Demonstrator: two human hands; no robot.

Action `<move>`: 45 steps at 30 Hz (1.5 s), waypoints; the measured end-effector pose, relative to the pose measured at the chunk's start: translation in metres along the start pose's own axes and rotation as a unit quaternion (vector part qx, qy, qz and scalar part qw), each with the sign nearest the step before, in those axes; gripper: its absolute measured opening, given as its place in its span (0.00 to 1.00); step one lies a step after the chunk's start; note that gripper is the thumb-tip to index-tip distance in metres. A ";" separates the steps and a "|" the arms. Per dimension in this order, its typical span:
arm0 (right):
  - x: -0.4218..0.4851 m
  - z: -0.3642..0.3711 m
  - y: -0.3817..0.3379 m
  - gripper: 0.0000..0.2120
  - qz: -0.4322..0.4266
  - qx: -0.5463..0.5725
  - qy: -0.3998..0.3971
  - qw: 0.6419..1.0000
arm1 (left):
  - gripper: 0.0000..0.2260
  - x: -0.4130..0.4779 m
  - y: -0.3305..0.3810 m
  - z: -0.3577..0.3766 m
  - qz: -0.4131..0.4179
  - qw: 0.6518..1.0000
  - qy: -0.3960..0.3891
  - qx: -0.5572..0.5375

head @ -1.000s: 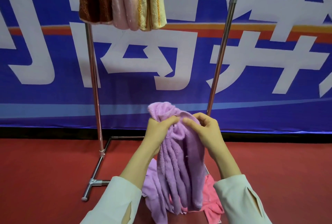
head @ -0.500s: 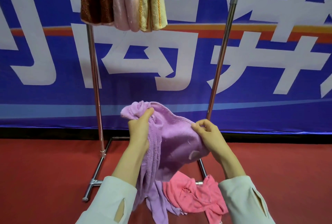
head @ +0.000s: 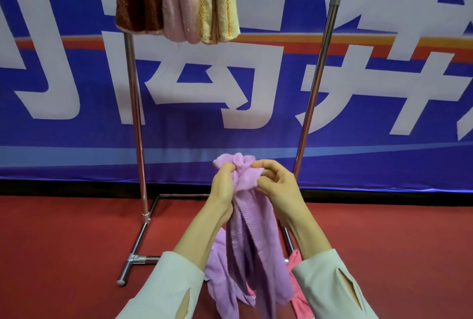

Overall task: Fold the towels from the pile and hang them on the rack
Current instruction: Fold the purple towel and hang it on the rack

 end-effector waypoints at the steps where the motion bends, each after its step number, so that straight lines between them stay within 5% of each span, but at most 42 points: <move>1: 0.000 -0.002 0.000 0.12 -0.011 -0.014 0.012 1.000 | 0.14 -0.002 0.000 0.003 0.006 1.000 -0.005 0.014; 6: -0.001 -0.005 -0.009 0.08 -0.064 -0.052 0.047 0.995 | 0.03 -0.004 0.004 0.002 0.077 0.995 0.007 0.070; 11: -0.001 -0.007 -0.014 0.08 -0.121 -0.171 0.083 0.974 | 0.05 -0.008 0.010 -0.006 0.099 0.988 0.061 0.101; 16: 0.000 -0.001 -0.009 0.07 -0.097 -0.118 0.040 0.987 | 0.09 -0.009 0.012 -0.016 0.085 0.987 0.120 0.059; 25: 0.004 -0.017 -0.008 0.04 -0.071 -0.022 0.107 0.991 | 0.06 -0.012 0.007 0.007 0.018 0.998 -0.050 0.014; 32: 0.003 -0.016 -0.013 0.06 -0.110 -0.033 0.121 0.986 | 0.03 -0.012 0.018 -0.005 0.111 0.980 0.074 0.148; 36: 0.004 -0.011 -0.008 0.07 -0.093 -0.049 0.081 0.991 | 0.07 -0.013 0.017 0.002 0.148 0.954 0.046 0.255; 45: 0.005 -0.022 0.003 0.09 -0.051 -0.064 0.145 0.986 | 0.15 -0.014 0.009 0.011 0.077 0.971 -0.007 0.228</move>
Point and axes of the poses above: each hand's wrist, its own x-axis towards the middle knuckle, its own z-axis out of the palm, y = z × x, the point moved 6 cm from there along x, towards the middle knuckle, and after that the axes turned 3 degrees about -z, right-handed, at the moved point
